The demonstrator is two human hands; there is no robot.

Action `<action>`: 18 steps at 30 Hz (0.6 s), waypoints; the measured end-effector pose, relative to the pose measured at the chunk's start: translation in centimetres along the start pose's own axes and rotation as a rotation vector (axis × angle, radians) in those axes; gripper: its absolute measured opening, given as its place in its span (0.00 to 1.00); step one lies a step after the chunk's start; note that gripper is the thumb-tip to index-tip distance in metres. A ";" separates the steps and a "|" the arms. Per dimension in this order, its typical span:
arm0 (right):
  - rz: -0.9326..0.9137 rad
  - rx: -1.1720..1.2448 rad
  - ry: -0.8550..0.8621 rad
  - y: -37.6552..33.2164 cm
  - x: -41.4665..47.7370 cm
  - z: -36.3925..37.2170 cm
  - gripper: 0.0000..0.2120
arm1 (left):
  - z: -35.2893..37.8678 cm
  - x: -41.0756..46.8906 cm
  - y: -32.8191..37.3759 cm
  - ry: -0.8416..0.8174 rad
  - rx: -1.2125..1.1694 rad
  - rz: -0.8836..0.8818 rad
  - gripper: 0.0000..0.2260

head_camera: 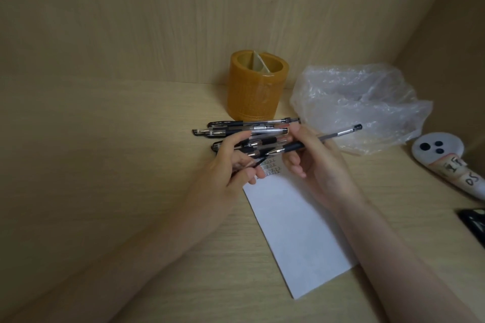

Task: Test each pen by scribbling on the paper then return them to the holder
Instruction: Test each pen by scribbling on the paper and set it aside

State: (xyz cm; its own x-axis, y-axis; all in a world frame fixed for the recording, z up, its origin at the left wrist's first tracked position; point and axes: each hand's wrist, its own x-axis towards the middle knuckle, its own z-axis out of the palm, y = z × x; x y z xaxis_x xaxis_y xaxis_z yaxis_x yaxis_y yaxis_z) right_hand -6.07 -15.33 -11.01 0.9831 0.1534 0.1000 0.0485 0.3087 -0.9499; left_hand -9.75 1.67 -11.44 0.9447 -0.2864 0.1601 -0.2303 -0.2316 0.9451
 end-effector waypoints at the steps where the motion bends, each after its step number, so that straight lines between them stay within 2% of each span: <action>1: -0.002 -0.017 0.004 0.0 0.0 0.0 0.13 | 0.0 0.0 0.0 0.000 -0.012 -0.004 0.23; 6: -0.002 -0.102 0.021 0.2 -0.1 0.1 0.14 | 0.1 -0.2 -0.2 -0.022 -0.007 0.004 0.25; 13: -0.006 -0.277 -0.098 0.5 -0.5 0.6 0.14 | 0.4 -0.3 -0.2 -0.018 0.031 -0.002 0.24; 15: 0.014 -0.282 -0.124 0.5 -0.6 0.6 0.10 | 0.3 -0.3 -0.1 0.029 0.010 -0.026 0.19; 18: 0.010 -0.252 -0.104 0.3 -0.7 0.5 0.08 | -0.4 -0.1 0.0 0.115 0.022 -0.059 0.04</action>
State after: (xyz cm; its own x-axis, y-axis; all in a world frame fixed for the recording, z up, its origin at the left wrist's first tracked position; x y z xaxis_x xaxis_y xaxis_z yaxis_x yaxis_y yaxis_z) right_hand -6.79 -14.89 -11.24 0.9609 0.2549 0.1079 0.0943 0.0652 -0.9934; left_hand -9.75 2.08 -11.38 0.9769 -0.1637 0.1372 -0.1775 -0.2653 0.9477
